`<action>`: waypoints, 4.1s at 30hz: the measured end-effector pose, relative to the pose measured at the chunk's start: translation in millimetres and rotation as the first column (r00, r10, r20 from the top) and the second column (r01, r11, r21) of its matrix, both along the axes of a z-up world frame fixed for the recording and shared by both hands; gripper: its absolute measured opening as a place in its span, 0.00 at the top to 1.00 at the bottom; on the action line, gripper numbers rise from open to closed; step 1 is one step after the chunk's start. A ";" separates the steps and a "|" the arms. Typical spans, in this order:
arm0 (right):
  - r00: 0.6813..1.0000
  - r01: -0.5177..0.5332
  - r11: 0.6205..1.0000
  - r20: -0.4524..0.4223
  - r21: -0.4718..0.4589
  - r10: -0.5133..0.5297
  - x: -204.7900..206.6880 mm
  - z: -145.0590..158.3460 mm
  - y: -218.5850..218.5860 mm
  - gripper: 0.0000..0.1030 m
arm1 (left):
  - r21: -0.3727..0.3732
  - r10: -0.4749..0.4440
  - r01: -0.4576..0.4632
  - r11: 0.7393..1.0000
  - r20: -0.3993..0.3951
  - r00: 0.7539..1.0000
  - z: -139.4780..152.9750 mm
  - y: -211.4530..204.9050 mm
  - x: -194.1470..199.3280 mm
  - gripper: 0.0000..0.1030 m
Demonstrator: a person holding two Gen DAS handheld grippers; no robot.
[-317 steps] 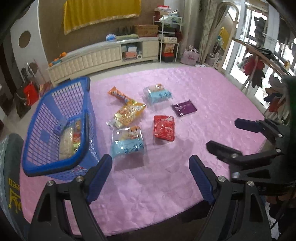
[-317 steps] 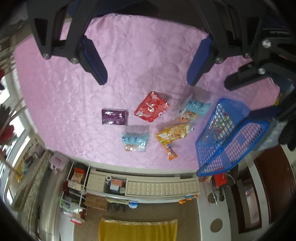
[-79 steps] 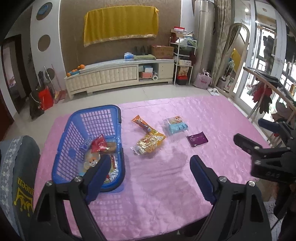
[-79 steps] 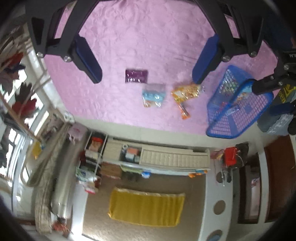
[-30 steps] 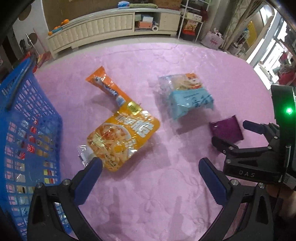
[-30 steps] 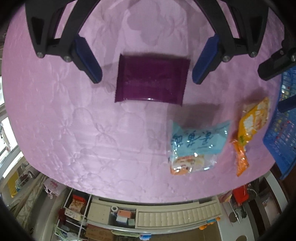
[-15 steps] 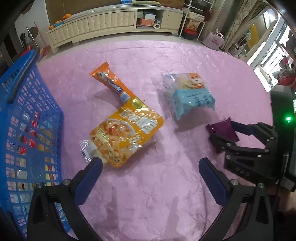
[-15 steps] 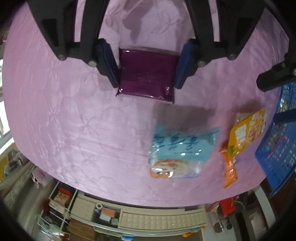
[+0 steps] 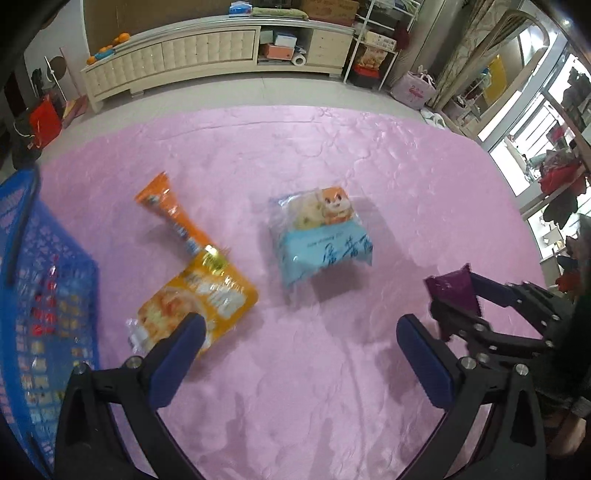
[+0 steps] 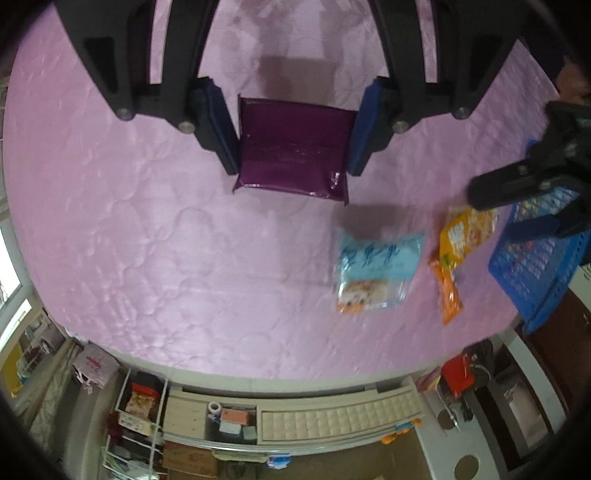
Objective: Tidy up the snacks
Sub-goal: 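Grasp the purple packet with the right tool while the left tool grasps the blue bag, then carry the purple packet and blue bag into the basket and release them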
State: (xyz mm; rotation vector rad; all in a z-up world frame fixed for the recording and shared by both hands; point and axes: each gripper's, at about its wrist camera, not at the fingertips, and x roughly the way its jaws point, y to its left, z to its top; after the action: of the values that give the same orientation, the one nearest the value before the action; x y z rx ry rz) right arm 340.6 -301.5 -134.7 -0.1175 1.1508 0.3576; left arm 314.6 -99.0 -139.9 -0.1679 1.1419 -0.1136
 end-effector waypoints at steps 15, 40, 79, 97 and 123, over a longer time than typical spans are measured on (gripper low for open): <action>0.998 0.069 0.997 0.002 0.037 -0.069 50.5 -12.0 -12.6 0.39 | 0.077 0.053 -0.047 0.996 -0.073 0.996 -41.3 -27.5 87.6 0.00; 0.999 0.047 0.998 -0.015 0.039 -0.046 15.6 -4.2 -13.9 0.39 | 0.029 -0.015 0.018 0.999 -0.091 0.996 -47.8 -35.5 49.8 0.35; 0.957 -0.199 0.979 0.221 0.036 0.186 -118.5 155.1 179.6 0.39 | 0.061 0.033 -0.048 0.997 0.226 0.974 116.5 154.4 -159.1 0.36; 0.923 -0.366 0.930 0.140 0.034 0.358 -60.1 108.7 311.9 0.39 | 0.063 0.150 -0.163 0.985 0.170 0.974 94.2 264.9 -120.8 0.35; 0.954 -0.283 0.959 0.090 -0.027 0.285 -32.9 69.0 325.4 0.11 | 0.043 0.155 -0.161 0.986 0.125 0.980 68.5 273.0 -103.4 0.35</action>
State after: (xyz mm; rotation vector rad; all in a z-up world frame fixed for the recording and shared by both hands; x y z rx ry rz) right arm 307.7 23.9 -65.7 -0.3112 1.0449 0.5932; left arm 211.2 174.0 -71.4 -0.2015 1.0054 0.0467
